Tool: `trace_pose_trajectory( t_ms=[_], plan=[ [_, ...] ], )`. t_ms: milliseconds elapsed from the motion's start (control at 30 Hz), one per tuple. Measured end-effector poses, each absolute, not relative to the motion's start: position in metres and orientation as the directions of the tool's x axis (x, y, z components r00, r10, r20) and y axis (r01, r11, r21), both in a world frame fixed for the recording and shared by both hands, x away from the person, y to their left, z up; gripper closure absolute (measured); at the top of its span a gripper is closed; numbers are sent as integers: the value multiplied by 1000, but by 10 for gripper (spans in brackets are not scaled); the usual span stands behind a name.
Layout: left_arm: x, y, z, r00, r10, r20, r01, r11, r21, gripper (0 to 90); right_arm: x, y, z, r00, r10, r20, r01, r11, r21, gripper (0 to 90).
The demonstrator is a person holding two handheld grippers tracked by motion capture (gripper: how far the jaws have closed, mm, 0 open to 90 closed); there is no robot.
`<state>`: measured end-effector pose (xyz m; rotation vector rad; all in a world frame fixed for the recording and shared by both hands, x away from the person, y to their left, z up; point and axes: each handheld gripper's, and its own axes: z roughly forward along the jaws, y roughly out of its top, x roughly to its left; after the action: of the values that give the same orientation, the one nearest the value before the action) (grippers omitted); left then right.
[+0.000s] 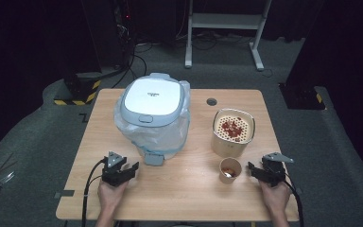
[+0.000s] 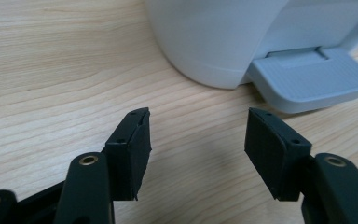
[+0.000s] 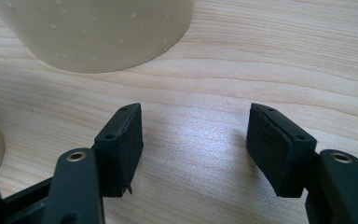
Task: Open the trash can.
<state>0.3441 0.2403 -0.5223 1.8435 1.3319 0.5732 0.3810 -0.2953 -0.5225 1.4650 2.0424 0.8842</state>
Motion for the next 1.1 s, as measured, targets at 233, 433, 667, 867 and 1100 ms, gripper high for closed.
trace_pose_trajectory(
  t_ms=[233,433,667,867,1100],
  plan=[
    [344,234,-518,382,919,-99,570,-150,808,459,381,-295,-523,-317,948,-7,643,221,733,366],
    [344,227,-510,411,907,-94,535,-156,830,482,381,-295,-523,-317,948,-7,643,221,733,365],
    [345,222,-507,425,900,-100,518,-151,842,489,381,-295,-523,-318,948,-6,644,220,732,360],
    [347,211,-508,451,890,-65,505,-195,841,513,381,-295,-523,-319,948,-6,644,221,732,358],
    [351,203,-505,478,877,-46,488,-222,844,551,381,-295,-523,-319,948,-7,644,222,732,358]
  ],
)
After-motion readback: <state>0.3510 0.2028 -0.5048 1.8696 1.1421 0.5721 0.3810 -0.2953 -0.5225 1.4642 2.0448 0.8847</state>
